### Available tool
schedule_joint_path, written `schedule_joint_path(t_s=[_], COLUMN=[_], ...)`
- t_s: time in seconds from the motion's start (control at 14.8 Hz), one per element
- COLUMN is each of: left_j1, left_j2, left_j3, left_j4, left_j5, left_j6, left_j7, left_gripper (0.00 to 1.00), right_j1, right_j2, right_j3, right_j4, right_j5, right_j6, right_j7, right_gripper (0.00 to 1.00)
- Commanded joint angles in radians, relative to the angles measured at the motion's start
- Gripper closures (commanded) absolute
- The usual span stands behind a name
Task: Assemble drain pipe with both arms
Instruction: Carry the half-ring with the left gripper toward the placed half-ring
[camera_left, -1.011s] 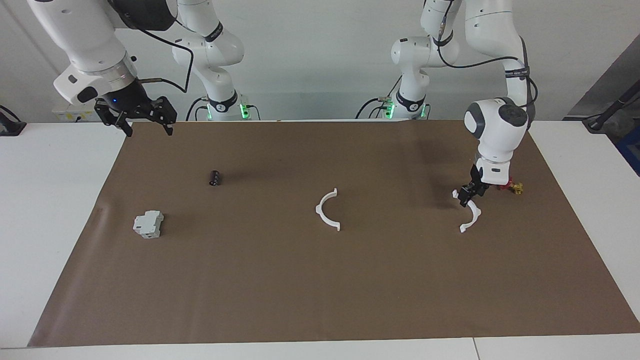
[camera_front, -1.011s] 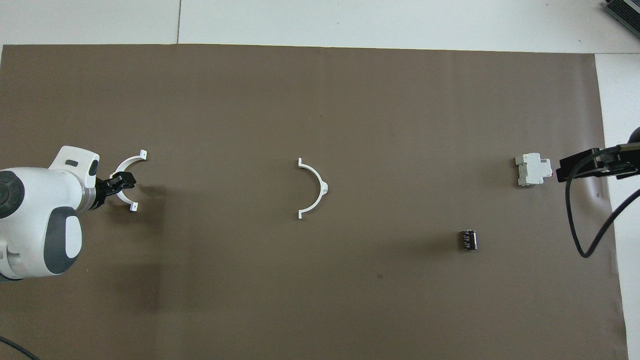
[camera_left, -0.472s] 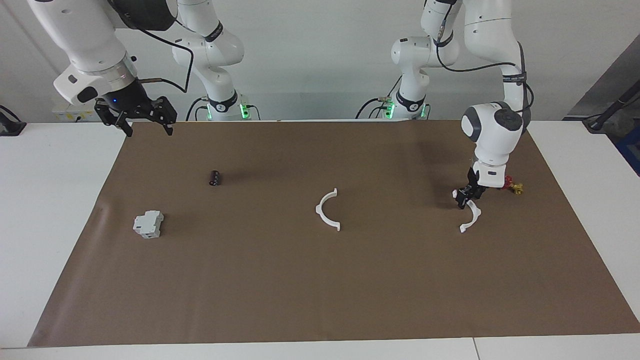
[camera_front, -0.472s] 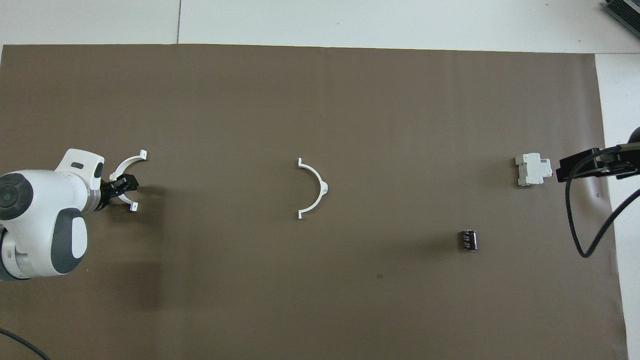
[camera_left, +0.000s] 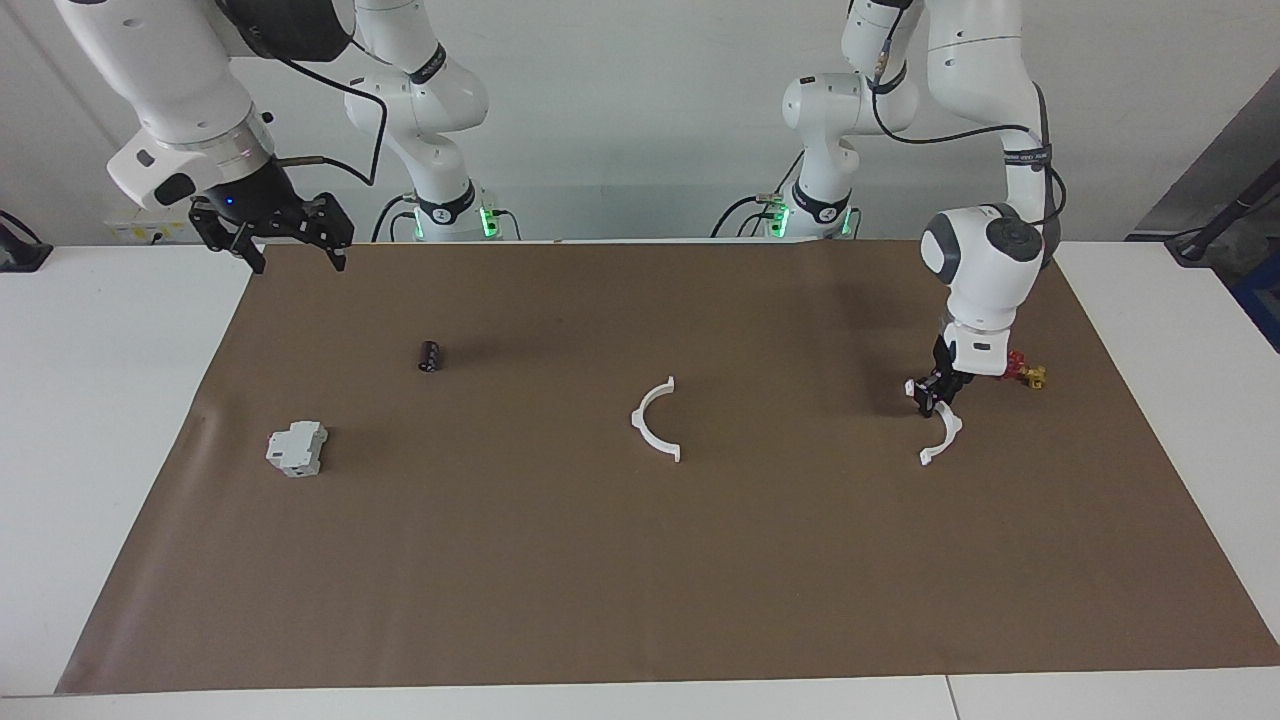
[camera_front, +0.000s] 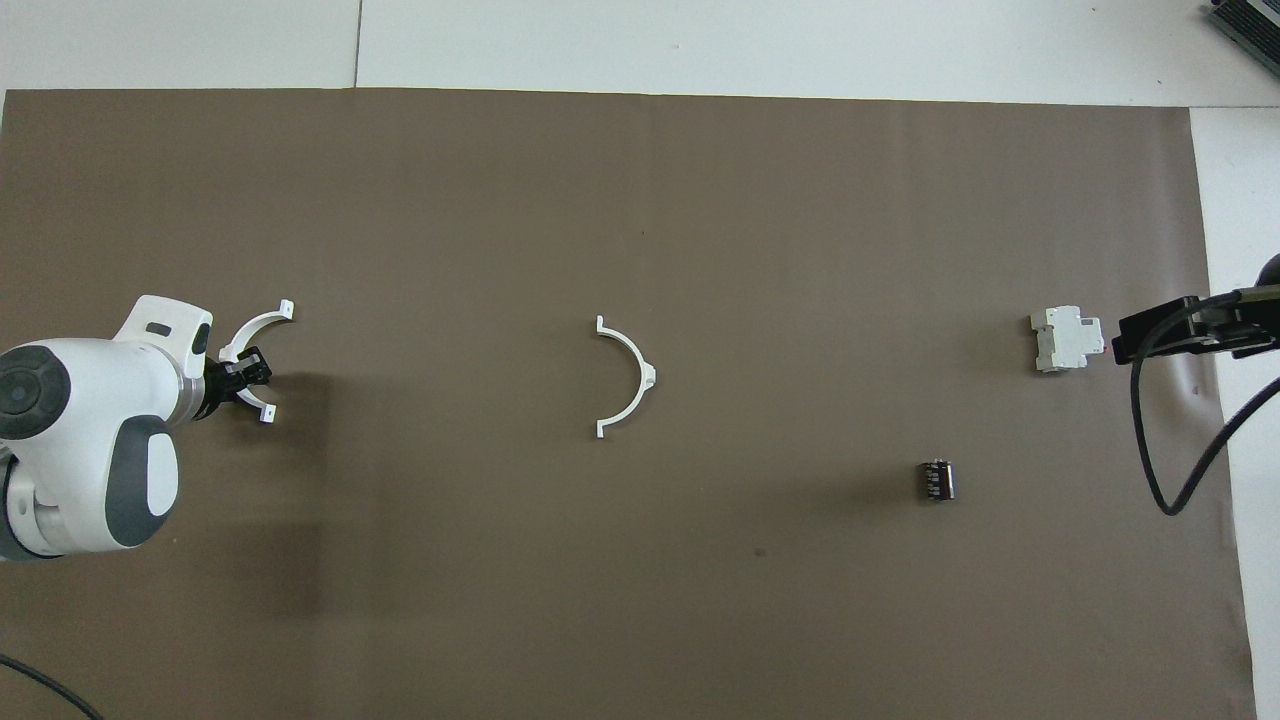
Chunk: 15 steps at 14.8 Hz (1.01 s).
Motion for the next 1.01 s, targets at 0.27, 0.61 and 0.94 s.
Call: schedule_joint_path(t_s=[0.27,0.61,0.94], left_j1=[-0.016,-0.039,-0.067], left_j2=[0.003,-0.02,-0.051], left_j3=[0.003,-0.016,-0.098], left_j4=[-0.003,0.031,0.079], left_j5=[-0.008,-0.009,-0.009], left_j6=[0.012,-0.07,-0.17], left_j7=[0.02,0.007,-0.16], left_gripper=[1.0,1.0,1.0], right_j1=[-0.005,-0.005,-0.005], right_j2=[-0.001,-0.001,0.0], right_j3=[0.006,0.006,0.006], right_j4=[0.003,0.003,0.003], right_j5=[-0.003,-0.003,-0.003], right_j6=[-0.016,-0.016,-0.015], right_j7=[0.019,0.02,0.02], right_gripper=[0.0,0.0,0.0])
